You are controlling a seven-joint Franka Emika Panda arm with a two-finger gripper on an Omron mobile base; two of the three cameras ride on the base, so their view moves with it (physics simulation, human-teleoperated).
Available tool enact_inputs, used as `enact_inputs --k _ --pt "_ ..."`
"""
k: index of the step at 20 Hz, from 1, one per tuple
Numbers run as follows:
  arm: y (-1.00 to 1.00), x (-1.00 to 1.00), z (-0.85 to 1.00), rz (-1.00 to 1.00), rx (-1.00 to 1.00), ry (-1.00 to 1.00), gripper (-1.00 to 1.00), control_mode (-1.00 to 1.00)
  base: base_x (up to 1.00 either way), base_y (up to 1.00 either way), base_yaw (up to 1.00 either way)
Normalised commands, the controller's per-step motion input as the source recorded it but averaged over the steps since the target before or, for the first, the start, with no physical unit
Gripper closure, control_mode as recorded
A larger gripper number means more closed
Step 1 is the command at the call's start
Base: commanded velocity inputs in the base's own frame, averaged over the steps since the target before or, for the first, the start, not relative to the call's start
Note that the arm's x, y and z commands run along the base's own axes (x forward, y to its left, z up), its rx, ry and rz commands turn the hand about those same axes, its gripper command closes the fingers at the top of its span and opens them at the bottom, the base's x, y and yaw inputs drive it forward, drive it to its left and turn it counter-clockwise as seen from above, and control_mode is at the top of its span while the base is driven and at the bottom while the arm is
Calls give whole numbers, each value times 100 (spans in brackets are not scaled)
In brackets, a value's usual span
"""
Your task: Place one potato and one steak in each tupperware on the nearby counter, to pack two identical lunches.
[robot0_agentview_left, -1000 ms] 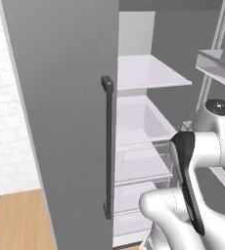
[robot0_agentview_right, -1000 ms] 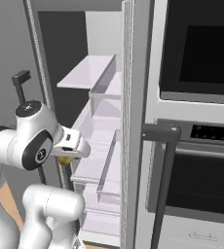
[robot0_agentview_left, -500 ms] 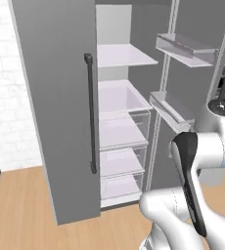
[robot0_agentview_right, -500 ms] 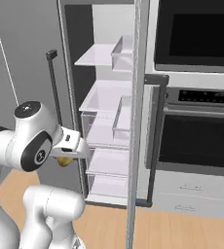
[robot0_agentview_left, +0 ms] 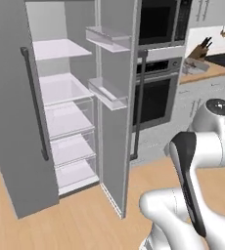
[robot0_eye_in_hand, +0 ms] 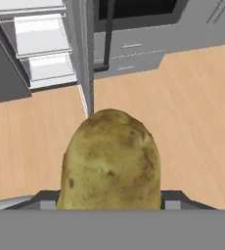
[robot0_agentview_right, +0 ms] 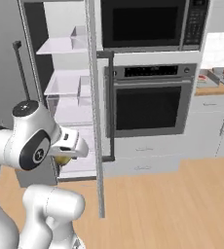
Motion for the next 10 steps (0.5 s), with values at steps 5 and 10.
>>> enact_inputs --k 5,10 --pt "0 0 0 0 0 0 100 100 9 -87 -49" --pt "0 0 0 0 0 0 100 100 59 -70 -51"
